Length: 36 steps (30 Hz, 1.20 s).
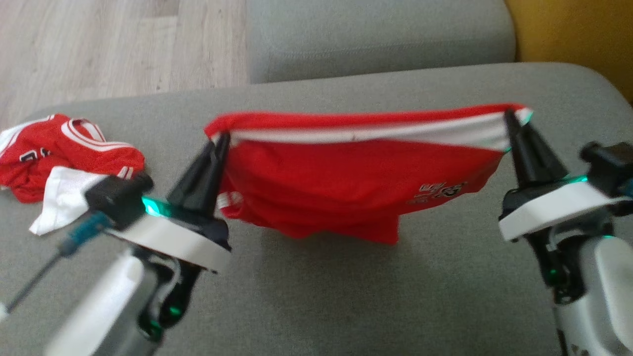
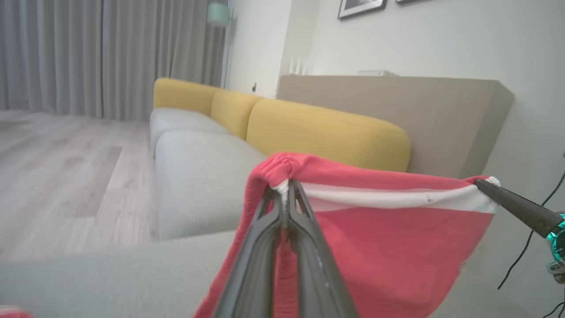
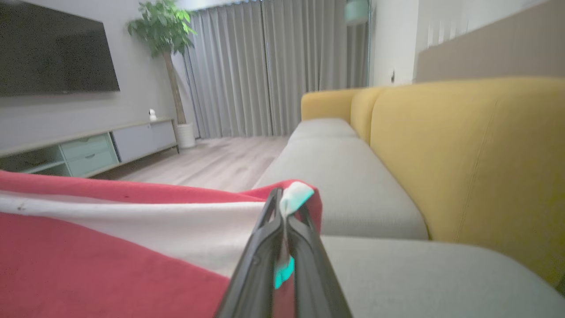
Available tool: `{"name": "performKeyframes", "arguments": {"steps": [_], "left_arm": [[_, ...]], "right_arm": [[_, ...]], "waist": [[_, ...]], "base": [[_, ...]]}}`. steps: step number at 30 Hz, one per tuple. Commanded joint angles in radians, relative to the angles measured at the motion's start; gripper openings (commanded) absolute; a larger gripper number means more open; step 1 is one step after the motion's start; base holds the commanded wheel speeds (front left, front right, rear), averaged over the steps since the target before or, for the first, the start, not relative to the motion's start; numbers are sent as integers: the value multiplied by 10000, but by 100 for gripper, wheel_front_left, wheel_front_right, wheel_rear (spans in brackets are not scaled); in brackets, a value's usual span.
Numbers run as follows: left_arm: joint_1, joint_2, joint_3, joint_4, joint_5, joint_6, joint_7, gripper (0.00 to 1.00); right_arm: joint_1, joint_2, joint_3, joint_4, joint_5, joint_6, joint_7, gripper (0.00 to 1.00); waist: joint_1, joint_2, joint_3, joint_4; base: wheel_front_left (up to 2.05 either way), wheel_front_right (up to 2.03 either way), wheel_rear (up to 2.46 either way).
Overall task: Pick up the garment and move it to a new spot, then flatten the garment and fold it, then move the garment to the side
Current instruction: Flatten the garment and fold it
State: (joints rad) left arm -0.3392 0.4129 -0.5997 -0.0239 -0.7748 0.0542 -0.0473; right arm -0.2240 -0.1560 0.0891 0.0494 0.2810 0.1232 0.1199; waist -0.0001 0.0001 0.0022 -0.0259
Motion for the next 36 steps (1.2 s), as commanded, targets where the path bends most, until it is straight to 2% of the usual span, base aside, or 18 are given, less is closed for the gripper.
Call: {"name": "performKeyframes", "arguments": {"steps": [1, 8, 13, 18, 24, 30, 33, 36], "left_arm": [[-889, 531, 677, -845, 22, 116, 218, 0], [-1965, 1425, 1144, -3199, 84, 396, 1488, 0], [-2648, 1724, 1343, -3362, -65, 443, 2201, 0], [-3515, 1540, 1386, -2437, -420, 224, 2596, 0], [-5459, 1089, 1413, -433, -248, -327, 2475, 0], [-7770, 434, 1861, 1276, 355, -692, 1025, 0], [-8270, 162, 1972, 1916, 391, -844, 474, 0], [-8101, -105, 1715, 2313, 298, -1098, 312, 0]], "right_arm": [[-152, -134, 28, -964, -33, 75, 113, 0], [108, -30, -303, -3742, -584, 75, 852, 0], [-122, -59, -281, -4513, -952, 75, 1419, 0], [-1178, -58, 44, -3710, -862, 75, 1634, 0], [-4251, 108, 408, -1293, -949, 75, 837, 0], [-7046, 728, 210, 150, -1447, 75, -549, 0], [-7540, 899, 137, 515, -1642, 75, -1024, 0], [-7287, 978, 354, 796, -1672, 75, -1296, 0]], "waist": [[1, -1, -235, -84], [1, -1, -384, -239], [1, -1, -76, -412], [1, -1, 955, -632], [1, -1, 2313, -1023], [1, -1, 3164, -1376], [1, -1, 3475, -1473], [1, -1, 3833, -1453]], "base": [[0, 0, 0], [0, 0, 0], [0, 0, 0], [0, 0, 0], [0, 0, 0], [0, 0, 0], [0, 0, 0], [0, 0, 0]]}}
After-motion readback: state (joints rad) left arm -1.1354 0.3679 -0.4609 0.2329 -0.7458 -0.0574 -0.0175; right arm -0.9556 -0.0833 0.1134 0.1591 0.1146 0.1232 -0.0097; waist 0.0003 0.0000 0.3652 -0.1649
